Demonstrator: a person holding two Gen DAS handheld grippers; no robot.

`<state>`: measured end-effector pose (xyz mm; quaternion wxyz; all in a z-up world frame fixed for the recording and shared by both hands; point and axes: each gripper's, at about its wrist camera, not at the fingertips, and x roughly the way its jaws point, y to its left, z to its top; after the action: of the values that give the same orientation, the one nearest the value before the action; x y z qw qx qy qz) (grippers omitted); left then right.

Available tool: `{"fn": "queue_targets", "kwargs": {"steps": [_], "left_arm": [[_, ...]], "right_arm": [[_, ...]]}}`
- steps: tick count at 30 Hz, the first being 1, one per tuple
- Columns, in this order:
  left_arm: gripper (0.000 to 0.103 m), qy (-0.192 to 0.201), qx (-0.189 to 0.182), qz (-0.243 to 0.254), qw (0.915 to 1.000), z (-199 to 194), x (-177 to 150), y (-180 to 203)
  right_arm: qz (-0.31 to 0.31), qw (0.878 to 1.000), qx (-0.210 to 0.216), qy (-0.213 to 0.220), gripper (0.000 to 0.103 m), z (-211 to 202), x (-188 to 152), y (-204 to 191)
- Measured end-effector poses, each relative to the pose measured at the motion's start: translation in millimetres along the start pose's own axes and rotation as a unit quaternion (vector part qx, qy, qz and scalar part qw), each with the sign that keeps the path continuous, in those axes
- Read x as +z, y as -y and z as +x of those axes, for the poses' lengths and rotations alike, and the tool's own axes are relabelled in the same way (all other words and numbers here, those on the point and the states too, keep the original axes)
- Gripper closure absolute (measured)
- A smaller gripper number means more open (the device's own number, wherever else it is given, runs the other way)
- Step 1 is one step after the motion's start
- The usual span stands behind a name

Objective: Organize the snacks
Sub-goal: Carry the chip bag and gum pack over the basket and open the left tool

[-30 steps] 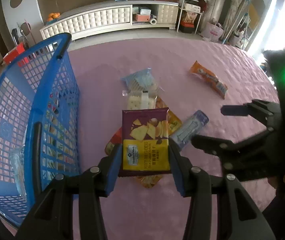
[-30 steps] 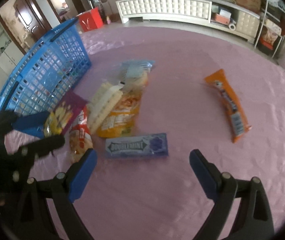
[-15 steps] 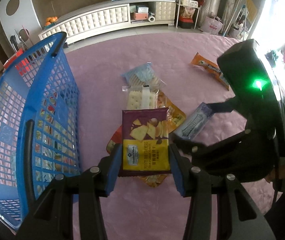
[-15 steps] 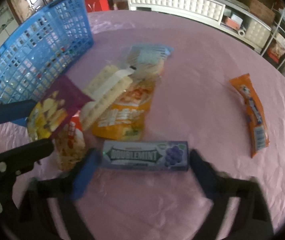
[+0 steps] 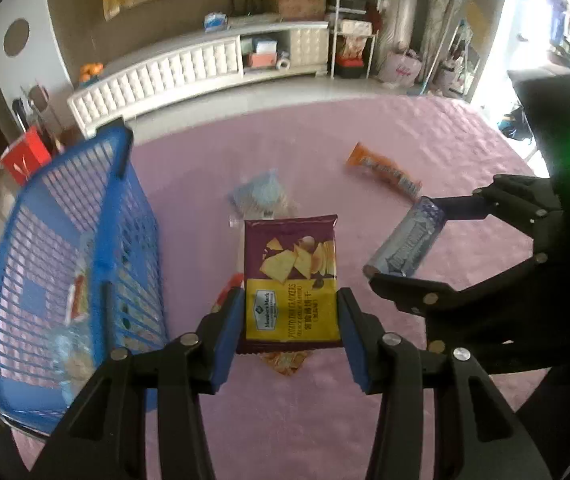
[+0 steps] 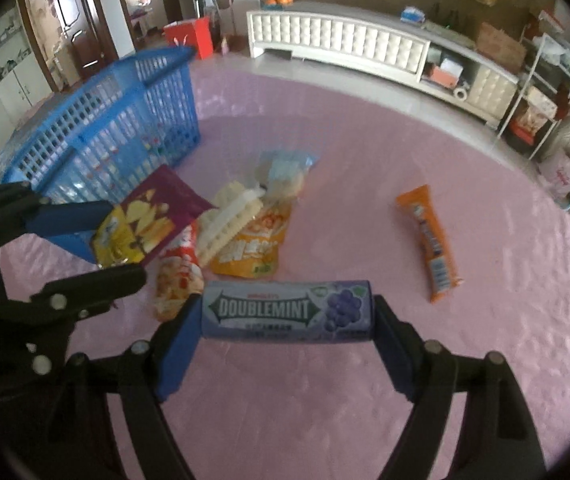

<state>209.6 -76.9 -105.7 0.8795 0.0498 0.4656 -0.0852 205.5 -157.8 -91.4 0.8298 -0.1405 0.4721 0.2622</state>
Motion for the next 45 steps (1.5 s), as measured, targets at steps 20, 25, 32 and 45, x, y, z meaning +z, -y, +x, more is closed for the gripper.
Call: {"fn": "queue_targets", "kwargs": {"steps": [20, 25, 32, 45], "left_arm": [[0.059, 0.11, 0.031, 0.01, 0.9934, -133, 3, -81], [0.059, 0.108, 0.052, 0.014, 0.9927, -141, 0, -115], [0.059, 0.092, 0.065, 0.001, 0.9936, -129, 5, -168], [0.059, 0.034, 0.035, -0.042, 0.9979, -55, 17, -226]], "right_arm": [[-0.013, 0.994, 0.01, 0.11, 0.019, -106, 52, -86], [-0.041, 0.992, 0.026, 0.118, 0.019, -97, 78, -118], [-0.06, 0.992, 0.044, 0.103, 0.019, -63, 111, -142], [-0.077, 0.995, 0.029, 0.062, 0.019, 2, 147, -142]]}}
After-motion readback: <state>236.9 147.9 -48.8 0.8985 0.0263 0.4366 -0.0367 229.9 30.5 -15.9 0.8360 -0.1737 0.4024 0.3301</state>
